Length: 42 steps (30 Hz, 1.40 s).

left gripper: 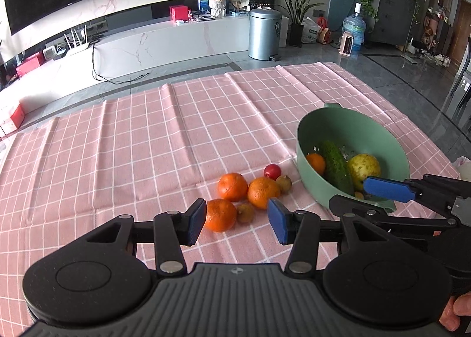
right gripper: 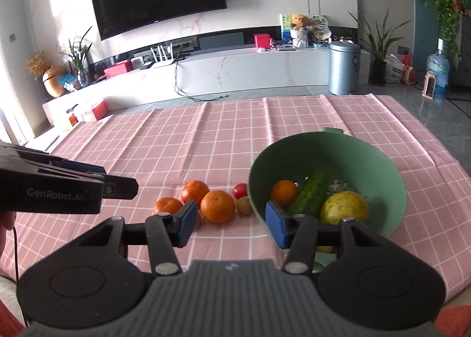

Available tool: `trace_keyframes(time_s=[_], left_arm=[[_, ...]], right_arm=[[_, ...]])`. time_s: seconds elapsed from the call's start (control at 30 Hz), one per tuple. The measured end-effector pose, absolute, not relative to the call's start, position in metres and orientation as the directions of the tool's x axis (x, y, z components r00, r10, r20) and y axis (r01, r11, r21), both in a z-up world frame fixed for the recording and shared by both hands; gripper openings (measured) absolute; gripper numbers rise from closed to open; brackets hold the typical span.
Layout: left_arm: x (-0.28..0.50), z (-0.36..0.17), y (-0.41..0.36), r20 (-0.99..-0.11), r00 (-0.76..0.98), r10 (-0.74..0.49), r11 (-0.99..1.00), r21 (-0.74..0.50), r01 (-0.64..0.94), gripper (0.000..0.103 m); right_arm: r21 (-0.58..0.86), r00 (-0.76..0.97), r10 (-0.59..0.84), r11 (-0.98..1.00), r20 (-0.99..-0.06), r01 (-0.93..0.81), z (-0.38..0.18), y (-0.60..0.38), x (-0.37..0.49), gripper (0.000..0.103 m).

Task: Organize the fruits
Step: 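Withdraw both grippers from the colander toward the remaining oranges, then grasp an orange with the left gripper while the right gripper grasps another orange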

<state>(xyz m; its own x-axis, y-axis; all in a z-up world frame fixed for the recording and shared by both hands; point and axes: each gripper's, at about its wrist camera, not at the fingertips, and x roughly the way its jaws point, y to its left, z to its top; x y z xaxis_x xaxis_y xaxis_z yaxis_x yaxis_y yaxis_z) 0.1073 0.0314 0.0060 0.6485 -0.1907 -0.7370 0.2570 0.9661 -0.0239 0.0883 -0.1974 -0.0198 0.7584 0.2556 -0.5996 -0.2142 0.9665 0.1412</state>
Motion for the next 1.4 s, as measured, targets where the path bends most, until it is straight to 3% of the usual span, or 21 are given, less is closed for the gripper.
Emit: trace_keyframes(time_s=[0.17, 0.37, 1.1, 1.17, 1.4], left_arm=[[0.112, -0.006, 0.045, -0.74, 0.63, -0.238, 0.96, -0.079, 0.27, 0.057], [0.123, -0.032, 0.053, -0.76, 0.603, -0.243, 0.961, -0.103, 0.258, 0.057], [0.17, -0.088, 0.065, -0.791, 0.538, -0.292, 0.956, -0.231, 0.18, 0.057], [0.172, -0.089, 0.065, -0.794, 0.536, -0.288, 0.957, -0.227, 0.178, 0.048], [0.169, -0.085, 0.073, -0.79, 0.538, -0.294, 0.956, -0.25, 0.156, 0.045]], right_arm=[[0.103, 0.756, 0.277, 0.957, -0.592, -0.27, -0.026, -0.184, 0.087, 0.033], [0.067, 0.734, 0.289, 0.946, -0.614, -0.317, -0.038, -0.17, 0.096, 0.028], [-0.427, 0.757, 0.164, 0.742, -0.632, -0.517, -0.093, -0.111, 0.13, 0.028], [-0.469, 0.762, 0.148, 0.71, -0.631, -0.526, -0.098, -0.108, 0.133, 0.029], [-0.523, 0.759, 0.118, 0.656, -0.641, -0.544, -0.11, -0.104, 0.141, 0.036]])
